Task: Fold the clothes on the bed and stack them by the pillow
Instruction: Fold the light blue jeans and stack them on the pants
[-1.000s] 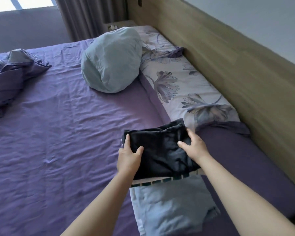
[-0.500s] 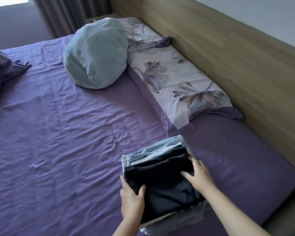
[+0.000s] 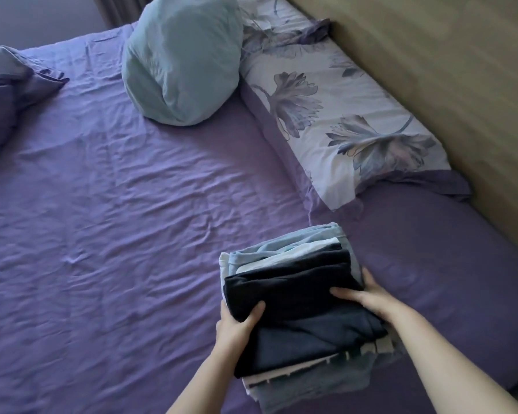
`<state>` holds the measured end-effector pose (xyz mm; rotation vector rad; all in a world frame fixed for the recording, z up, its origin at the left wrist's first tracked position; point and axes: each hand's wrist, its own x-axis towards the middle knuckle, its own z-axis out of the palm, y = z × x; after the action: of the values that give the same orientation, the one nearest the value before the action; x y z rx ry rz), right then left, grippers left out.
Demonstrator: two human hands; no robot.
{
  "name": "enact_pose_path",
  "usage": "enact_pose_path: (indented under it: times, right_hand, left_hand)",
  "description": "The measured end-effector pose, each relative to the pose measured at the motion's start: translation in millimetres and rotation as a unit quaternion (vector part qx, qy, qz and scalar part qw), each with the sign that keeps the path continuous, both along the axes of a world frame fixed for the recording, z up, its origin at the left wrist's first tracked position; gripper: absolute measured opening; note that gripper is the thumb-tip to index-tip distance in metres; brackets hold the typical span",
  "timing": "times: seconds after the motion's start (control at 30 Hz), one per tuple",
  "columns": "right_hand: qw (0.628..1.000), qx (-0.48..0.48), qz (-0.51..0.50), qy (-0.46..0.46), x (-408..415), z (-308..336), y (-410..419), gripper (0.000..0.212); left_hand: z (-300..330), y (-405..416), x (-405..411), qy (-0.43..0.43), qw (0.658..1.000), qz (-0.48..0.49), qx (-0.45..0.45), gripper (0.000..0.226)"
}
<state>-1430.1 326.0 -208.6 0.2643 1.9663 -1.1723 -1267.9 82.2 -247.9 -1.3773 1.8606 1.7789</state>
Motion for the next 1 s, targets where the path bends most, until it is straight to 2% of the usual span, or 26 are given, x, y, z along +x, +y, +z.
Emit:
enact_pose_path:
  times: [0.03, 0.1, 0.17, 0.23, 0.27, 0.37, 0.47, 0.6, 0.77, 0.83, 0.9, 0.93, 1.0]
  right_hand:
    - [1.000, -0.012, 0.002, -0.011, -1.9, 2.2, 0.4, 0.116]
    - [1.000, -0.023, 0.008, -0.017, -6.8, 1.4, 2.4, 0.124]
    - [0.999, -0.030, 0.000, -0.021, -10.9, -0.5, 2.9, 0.126]
    - [0.999, -0.038, -0.018, -0.021, -10.3, 2.0, 2.3, 0.106]
    - [0.999, -0.041, -0.029, -0.018, -9.4, 3.4, 3.3, 0.095]
    - [0.998, -0.050, -0.032, -0.010, -10.9, 14.7, 7.6, 0.077]
    - [0.998, -0.055, -0.022, -0.007, -22.6, 33.3, 21.9, 0.076]
    - [0.999, -0.045, -0.007, 0.017, -51.5, 69.3, 57.1, 0.074]
    - [0.998, -0.028, -0.008, 0.063, -88.8, 96.1, 117.4, 0.062]
    - [0.997, -0.010, -0.007, 0.073, -100.1, 92.0, 141.3, 0.064]
    - [0.997, 0.011, -0.002, 0.082, -109.5, 79.9, 162.5, 0.074]
    - [0.996, 0.017, -0.002, 0.082, -112.5, 72.7, 170.4, 0.080]
    - [0.996, 0.041, 0.008, 0.074, -115.1, 58.6, 182.5, 0.086]
  left_hand:
    - [1.0, 1.8, -0.9, 0.008, 1.000, 0.002, -0.002, 0.083]
    - [5.7, 5.3, -4.9, 0.014, 1.000, 0.007, -0.003, 0.075]
    - [19.3, 9.1, -10.6, 0.018, 1.000, 0.021, -0.010, 0.084]
    - [31.4, 13.9, -14.9, 0.023, 0.998, 0.050, -0.013, 0.097]
    - [37.9, 17.0, -16.3, 0.028, 0.998, 0.061, -0.014, 0.095]
    - [54.5, 26.8, -21.5, 0.036, 0.995, 0.082, -0.032, 0.071]
    - [67.0, 43.8, -29.1, 0.047, 0.993, 0.100, -0.043, 0.058]
    - [78.5, 86.0, -50.7, 0.070, 0.991, 0.114, -0.012, 0.070]
    - [87.0, 146.0, -94.7, 0.085, 0.991, 0.092, 0.037, 0.075]
    - [84.2, 165.3, -109.6, 0.080, 0.993, 0.075, 0.043, 0.085]
    - [77.2, 181.1, -120.8, 0.068, 0.994, 0.071, 0.054, 0.093]
    - [71.9, 187.9, -124.7, 0.059, 0.994, 0.072, 0.061, 0.093]
    - [66.5, 200.5, -131.1, 0.045, 0.993, 0.081, 0.071, 0.079]
